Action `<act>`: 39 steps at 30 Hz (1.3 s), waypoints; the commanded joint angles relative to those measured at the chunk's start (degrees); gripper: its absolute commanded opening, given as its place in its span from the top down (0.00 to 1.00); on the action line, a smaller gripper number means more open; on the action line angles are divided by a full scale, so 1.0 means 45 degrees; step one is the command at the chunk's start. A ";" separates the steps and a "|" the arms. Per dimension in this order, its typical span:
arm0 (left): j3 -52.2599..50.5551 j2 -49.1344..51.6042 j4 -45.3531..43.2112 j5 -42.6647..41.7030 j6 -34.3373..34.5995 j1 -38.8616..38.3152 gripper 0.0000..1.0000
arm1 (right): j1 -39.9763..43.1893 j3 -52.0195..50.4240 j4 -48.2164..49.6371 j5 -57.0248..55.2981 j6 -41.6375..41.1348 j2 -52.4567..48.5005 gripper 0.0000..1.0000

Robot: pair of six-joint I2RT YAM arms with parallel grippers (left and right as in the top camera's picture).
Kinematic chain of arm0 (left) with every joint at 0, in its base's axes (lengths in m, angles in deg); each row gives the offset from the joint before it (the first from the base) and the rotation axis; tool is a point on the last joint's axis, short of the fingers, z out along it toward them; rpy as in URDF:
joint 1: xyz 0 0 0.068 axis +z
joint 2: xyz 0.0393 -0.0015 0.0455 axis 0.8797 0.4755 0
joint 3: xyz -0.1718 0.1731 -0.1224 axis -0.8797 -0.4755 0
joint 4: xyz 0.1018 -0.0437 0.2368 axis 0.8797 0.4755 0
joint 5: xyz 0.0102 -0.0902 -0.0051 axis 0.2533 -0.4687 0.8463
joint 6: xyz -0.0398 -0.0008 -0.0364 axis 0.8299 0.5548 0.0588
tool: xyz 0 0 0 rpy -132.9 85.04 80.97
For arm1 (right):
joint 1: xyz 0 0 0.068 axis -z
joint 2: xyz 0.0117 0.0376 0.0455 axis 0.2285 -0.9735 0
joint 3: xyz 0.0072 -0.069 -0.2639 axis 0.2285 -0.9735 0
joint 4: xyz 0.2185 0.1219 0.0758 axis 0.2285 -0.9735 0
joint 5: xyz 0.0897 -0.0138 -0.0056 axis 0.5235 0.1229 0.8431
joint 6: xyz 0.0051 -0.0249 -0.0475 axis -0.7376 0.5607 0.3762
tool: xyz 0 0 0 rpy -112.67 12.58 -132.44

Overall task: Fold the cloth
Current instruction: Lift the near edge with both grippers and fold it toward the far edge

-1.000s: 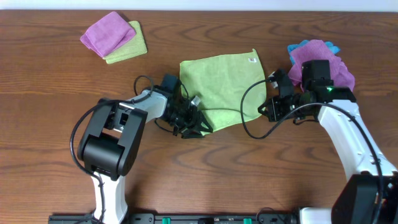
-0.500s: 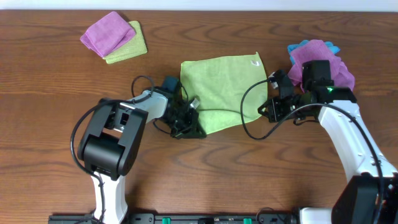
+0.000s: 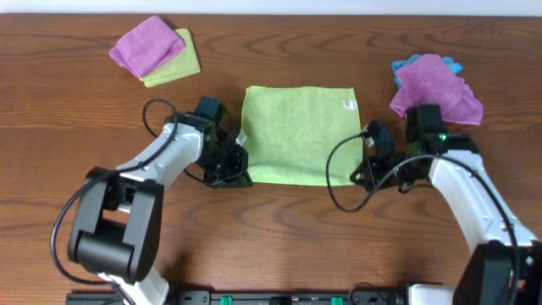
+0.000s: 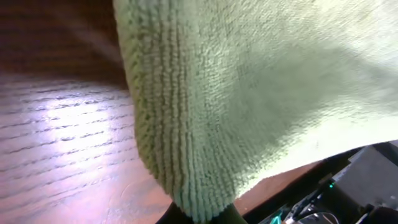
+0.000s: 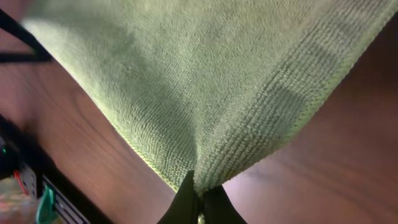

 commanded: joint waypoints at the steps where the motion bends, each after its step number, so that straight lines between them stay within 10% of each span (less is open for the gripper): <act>1: -0.0126 -0.0146 0.0005 0.0646 0.0277 -0.0044 0.94 | 0.0024 -0.0291 0.0359 -0.0175 -0.0131 0.0714 0.99; 39: 0.1098 0.2229 -1.0958 0.2827 0.5085 0.0296 0.94 | -0.0408 0.0661 1.1268 -0.2817 -0.2642 -0.3609 0.99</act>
